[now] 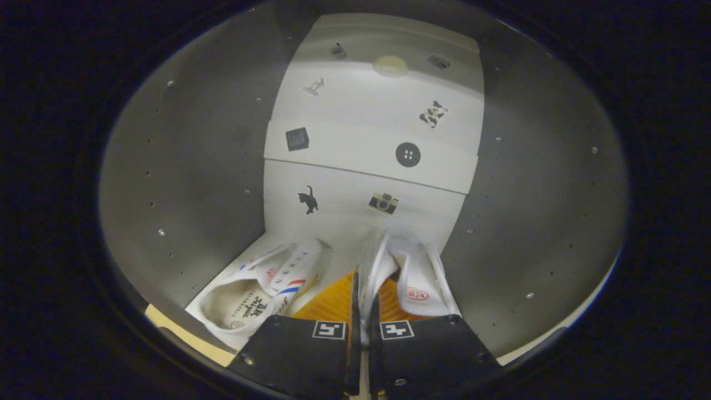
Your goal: Open the shoe cabinet door, grab the shoes and put them into the shoe cabinet, then close the shoe cabinet door.
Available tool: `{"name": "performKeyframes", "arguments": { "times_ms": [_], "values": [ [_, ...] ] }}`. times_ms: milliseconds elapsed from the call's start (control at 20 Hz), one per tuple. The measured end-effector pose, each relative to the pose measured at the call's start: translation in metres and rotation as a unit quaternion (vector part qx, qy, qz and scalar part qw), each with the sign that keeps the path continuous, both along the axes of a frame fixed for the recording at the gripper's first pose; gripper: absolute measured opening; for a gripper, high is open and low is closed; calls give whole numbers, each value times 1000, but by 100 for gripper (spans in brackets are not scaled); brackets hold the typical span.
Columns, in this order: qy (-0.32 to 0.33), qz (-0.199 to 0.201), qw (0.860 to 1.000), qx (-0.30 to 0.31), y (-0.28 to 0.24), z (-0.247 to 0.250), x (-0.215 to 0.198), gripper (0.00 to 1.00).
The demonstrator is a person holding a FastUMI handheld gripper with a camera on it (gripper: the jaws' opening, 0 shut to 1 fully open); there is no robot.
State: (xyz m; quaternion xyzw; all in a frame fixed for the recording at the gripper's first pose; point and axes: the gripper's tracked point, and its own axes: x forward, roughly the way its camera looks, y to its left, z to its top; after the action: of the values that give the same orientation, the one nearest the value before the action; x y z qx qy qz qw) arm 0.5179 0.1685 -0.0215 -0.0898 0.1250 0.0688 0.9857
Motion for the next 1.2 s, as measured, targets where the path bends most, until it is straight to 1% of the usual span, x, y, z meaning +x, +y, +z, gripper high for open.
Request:
{"name": "performKeyframes", "arguments": {
  "times_ms": [100, 250, 400, 450, 500, 650, 750, 900, 950, 1050, 1100, 1150, 1200],
  "values": [
    [20, 5, 1000, 0, 3, -13, 10, 9],
    [42, 9, 999, 16, 9, -24, 18, 9],
    [86, 15, 996, 31, 18, -38, 23, 9],
    [102, 14, 994, 45, 20, -42, 23, 9],
    [105, 5, 993, 57, 21, -41, 26, 9],
    [119, -14, 991, 65, 21, -43, 24, 10],
    [128, -29, 989, 62, 17, -47, 21, 15],
    [124, -32, 989, 76, 17, -43, 11, 23],
    [117, -31, 990, 77, 16, -39, 6, 28],
    [104, -32, 991, 77, 15, -33, -8, 47],
    [97, -31, 992, 79, 16, -29, -15, 55],
    [90, -33, 992, 79, 14, -24, -24, 58],
    [82, -34, 993, 79, 12, -21, -32, 66]
  ]
}}
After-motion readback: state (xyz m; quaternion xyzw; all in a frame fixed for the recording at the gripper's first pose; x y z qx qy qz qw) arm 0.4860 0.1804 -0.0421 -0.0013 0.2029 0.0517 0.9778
